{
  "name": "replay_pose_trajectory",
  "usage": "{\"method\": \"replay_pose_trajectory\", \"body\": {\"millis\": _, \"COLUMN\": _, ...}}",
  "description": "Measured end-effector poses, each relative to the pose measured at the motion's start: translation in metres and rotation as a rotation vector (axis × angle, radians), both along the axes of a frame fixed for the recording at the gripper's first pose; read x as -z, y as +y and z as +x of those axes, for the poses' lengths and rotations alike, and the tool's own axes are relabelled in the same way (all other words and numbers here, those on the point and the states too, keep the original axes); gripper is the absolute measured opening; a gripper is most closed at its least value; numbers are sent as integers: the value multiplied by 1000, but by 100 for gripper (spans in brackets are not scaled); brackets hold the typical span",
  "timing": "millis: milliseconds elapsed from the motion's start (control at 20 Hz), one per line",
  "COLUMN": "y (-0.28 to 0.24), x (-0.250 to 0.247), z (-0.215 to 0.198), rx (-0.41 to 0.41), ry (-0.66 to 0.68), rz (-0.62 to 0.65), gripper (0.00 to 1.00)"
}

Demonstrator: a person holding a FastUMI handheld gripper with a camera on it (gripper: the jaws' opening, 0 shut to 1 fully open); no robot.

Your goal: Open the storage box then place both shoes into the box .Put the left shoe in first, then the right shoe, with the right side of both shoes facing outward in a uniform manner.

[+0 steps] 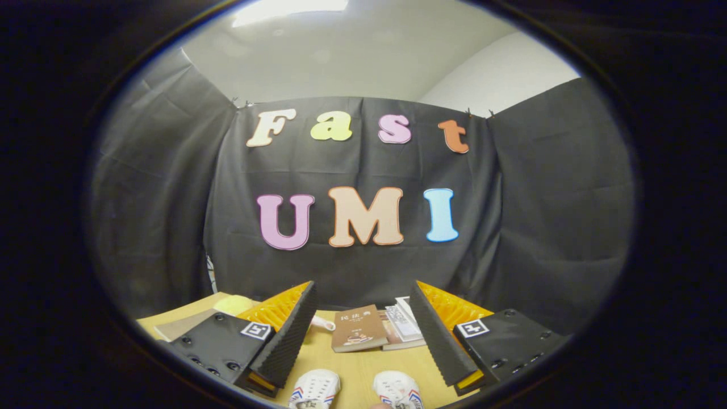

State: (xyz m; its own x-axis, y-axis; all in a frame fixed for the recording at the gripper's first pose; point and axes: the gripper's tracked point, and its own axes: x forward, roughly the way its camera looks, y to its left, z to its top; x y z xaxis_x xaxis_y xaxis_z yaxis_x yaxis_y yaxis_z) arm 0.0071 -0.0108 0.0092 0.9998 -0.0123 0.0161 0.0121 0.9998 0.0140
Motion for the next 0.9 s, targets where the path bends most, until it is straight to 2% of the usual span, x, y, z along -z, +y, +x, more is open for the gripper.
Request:
{"method": "replay_pose_trajectory", "body": {"millis": 650, "y": -11, "x": -1, "z": 3, "rx": -27, "ry": 1, "rz": -5, "gripper": 100}}
{"method": "replay_pose_trajectory", "body": {"millis": 900, "y": -10, "x": -8, "z": 1, "rx": -44, "ry": -17, "rz": 36, "gripper": 100}}
